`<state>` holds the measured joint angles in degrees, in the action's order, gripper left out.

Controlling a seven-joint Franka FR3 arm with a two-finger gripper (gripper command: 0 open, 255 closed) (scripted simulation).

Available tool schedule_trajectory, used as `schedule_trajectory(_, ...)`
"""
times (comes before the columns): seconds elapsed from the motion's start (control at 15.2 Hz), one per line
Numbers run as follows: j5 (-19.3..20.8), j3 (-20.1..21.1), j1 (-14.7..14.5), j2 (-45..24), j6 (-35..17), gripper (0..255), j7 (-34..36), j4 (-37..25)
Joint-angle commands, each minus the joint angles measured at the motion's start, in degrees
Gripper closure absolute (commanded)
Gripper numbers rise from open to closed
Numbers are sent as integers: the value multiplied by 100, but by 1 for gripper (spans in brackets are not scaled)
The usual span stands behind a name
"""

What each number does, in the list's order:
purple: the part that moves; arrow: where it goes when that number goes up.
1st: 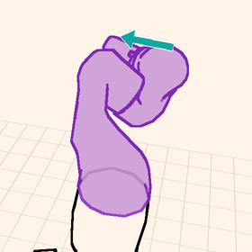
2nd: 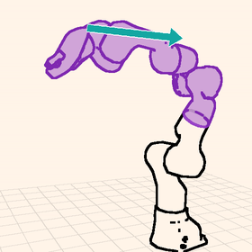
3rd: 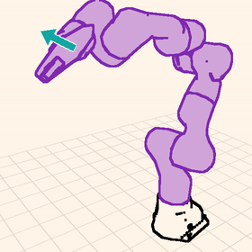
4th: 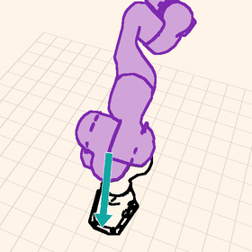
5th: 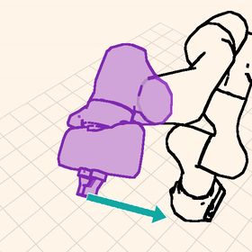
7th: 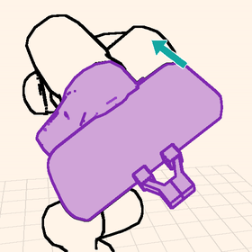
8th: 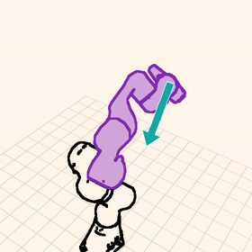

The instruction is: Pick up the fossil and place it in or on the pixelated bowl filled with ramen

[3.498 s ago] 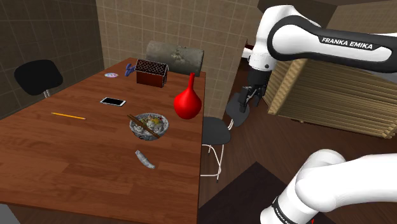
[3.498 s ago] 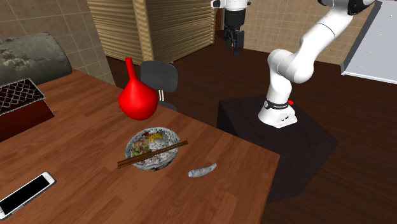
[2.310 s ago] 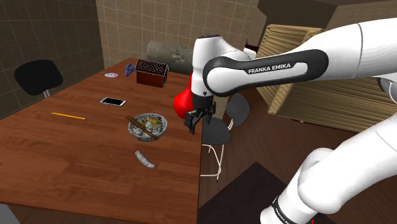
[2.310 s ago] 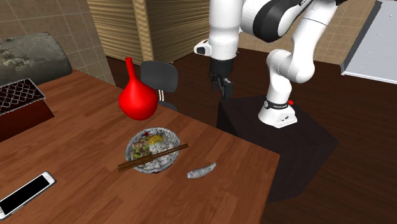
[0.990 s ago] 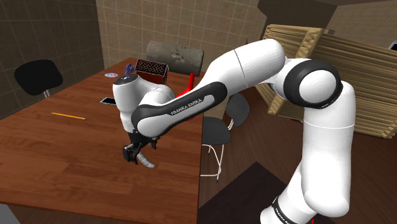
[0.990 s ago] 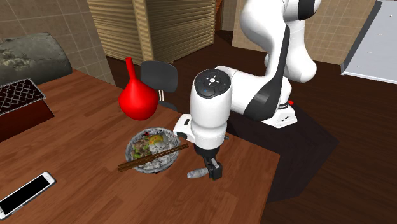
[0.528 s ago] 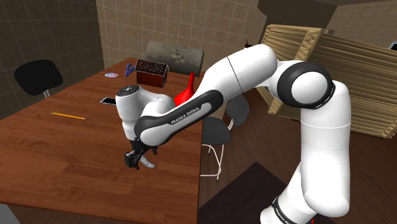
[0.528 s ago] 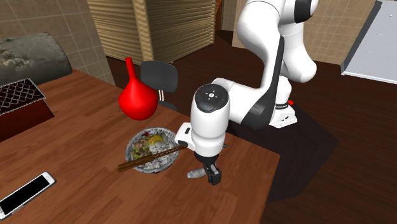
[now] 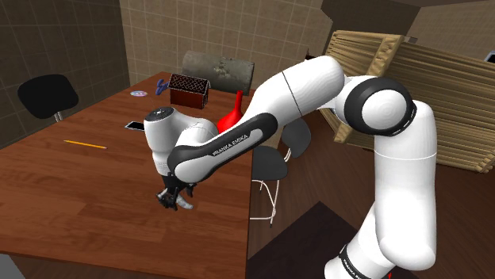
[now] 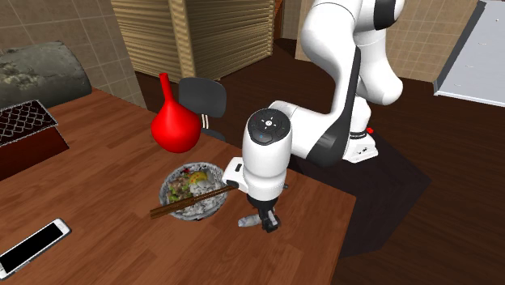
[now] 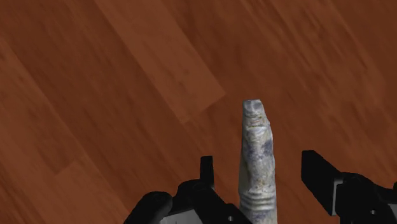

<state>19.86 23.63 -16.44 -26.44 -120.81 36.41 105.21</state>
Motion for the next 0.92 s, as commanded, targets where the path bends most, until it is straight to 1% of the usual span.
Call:
schedule_trajectory(0.0, 0, 0, 0, 0, 0, 255, 0, 0)
schedule_trajectory(0.53, 0, 0, 0, 0, -1, 255, 0, 0)
schedule_trajectory(0.86, -128, 64, 40, 218, 283, 255, -103, -91)
